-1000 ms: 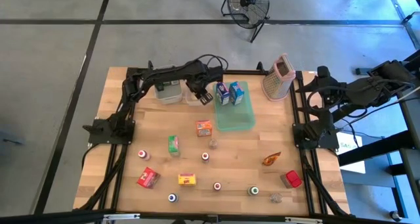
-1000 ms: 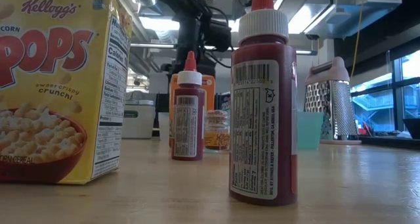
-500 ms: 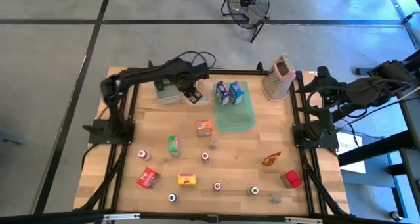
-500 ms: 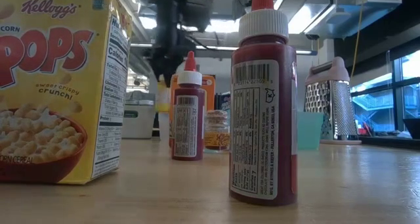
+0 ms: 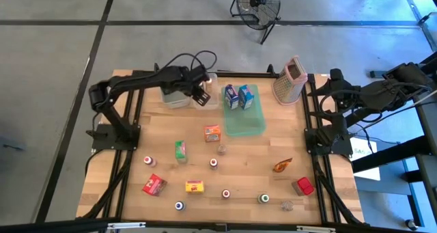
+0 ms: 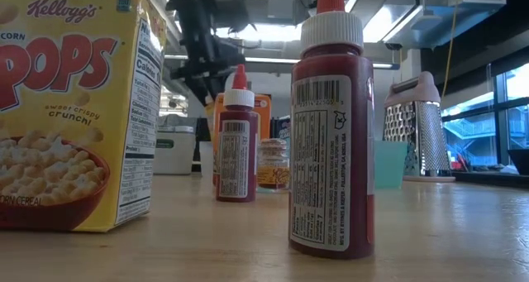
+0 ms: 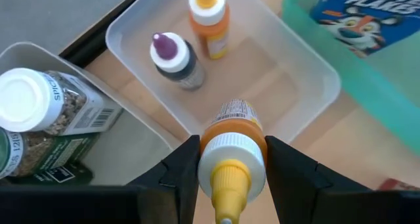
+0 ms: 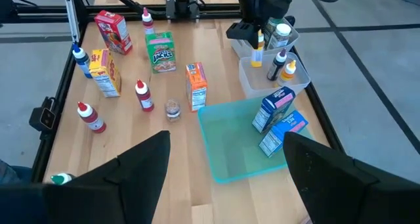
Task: Pick & Place Kitchen Items
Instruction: Put the yellow food coloring bottle into the transparent bin
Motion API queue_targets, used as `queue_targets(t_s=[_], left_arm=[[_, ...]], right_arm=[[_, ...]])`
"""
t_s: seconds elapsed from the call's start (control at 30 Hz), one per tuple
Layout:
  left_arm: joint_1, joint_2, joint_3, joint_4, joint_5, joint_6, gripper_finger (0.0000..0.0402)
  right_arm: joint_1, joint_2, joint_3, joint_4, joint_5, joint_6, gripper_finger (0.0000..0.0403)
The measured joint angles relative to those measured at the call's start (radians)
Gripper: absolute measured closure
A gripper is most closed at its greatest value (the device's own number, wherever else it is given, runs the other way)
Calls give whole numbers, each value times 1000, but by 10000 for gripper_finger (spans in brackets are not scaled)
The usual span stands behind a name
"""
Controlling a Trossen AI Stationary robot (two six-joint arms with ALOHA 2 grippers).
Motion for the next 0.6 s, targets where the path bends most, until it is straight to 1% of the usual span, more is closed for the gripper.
queue_targets(t_s=[0.17,0.37,0.6], left_arm=[[21,16,0,8,1,9,260],[19,50,0,44,6,9,260],[17,93,0,48,4,7,260]], right_arm=[[0,0,0,0,3,5,103],[0,3,0,1,4,6,103],[0,3,0,8,37,8,103]])
